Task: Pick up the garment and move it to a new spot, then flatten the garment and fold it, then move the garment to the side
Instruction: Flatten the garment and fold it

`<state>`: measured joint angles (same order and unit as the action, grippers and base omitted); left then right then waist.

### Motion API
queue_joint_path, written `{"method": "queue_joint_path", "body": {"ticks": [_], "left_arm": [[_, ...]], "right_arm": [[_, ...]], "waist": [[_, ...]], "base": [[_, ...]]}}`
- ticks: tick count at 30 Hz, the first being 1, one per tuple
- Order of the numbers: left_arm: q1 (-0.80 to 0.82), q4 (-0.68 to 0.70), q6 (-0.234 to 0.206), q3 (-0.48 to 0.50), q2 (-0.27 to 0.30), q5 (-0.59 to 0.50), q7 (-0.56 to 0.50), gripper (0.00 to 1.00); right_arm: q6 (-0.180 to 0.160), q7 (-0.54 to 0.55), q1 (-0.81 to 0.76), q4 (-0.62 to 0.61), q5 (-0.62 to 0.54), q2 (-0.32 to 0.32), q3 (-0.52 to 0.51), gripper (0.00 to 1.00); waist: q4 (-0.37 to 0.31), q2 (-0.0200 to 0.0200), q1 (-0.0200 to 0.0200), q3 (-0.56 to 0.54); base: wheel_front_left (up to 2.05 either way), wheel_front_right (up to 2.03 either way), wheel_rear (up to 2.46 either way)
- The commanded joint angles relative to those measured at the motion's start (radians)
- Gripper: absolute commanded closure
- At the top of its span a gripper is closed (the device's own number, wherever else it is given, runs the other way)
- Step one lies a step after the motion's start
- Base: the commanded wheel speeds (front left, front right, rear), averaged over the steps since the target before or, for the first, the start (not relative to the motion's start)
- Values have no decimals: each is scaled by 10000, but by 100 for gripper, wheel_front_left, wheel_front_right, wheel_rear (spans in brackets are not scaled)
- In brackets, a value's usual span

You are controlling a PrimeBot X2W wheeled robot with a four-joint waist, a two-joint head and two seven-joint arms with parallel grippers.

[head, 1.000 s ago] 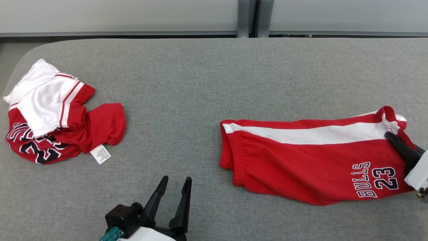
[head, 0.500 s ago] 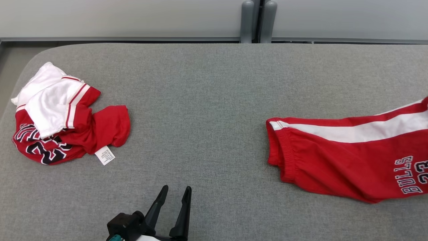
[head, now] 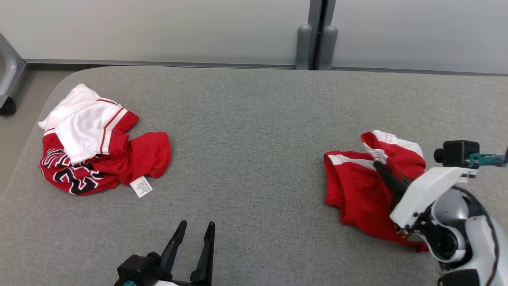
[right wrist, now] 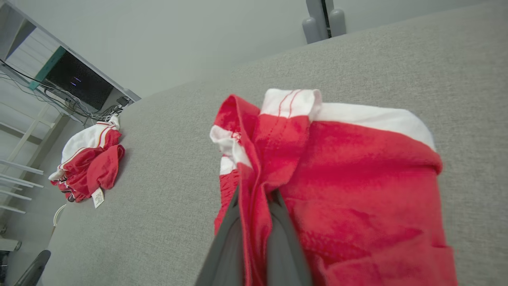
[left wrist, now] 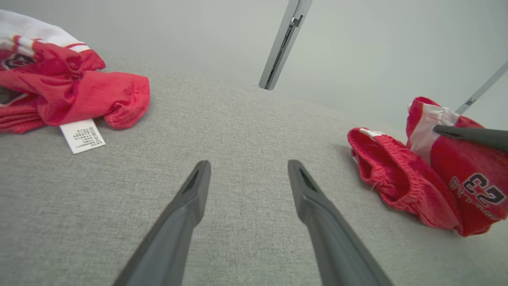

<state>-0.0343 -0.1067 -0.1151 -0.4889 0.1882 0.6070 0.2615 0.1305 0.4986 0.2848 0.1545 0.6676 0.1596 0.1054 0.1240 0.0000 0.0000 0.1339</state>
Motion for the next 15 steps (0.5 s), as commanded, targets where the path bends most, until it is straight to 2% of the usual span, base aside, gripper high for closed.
{"method": "queue_joint_path", "body": {"ticks": [1, 7, 8, 9, 10, 11, 15], "left_arm": [[70, -16, 55, 60, 56, -94, 47, 0], [12, -108, 114, 65, 28, -135, 47, 0], [-8, -126, 110, 74, 8, -131, 47, 0], [-27, -141, 117, 77, -9, -131, 47, 0], [-50, -150, 127, 83, -22, -132, 48, 0], [-80, -159, 133, 98, -33, -129, 48, 0], [-218, -207, 155, 251, -33, -119, 48, 0]], "right_arm": [[4, -304, 272, 492, -341, -366, -6, 100], [4, -861, 649, 1731, -883, -897, 131, 100], [4, -998, 705, 1952, -1006, -935, 143, 95], [4, -1106, 745, 2166, -1055, -979, 194, 78], [4, -1208, 768, 2326, -1055, -1022, 254, 55], [4, -1353, 810, 2427, -1028, -1043, 350, 0], [5, -1843, 823, 2564, -933, -1060, 1014, 0]], "waist": [[196, 0, 0, -57], [531, 0, 0, -118], [569, 0, 0, -130], [595, 0, 0, -148], [614, 0, 0, -171], [621, 0, 0, -195], [415, 0, 0, -402]], "base": [[0, 0, 0], [0, 0, 0], [0, 0, 0], [0, 0, 0], [0, 0, 0], [0, 0, 0], [0, 0, 0]]}}
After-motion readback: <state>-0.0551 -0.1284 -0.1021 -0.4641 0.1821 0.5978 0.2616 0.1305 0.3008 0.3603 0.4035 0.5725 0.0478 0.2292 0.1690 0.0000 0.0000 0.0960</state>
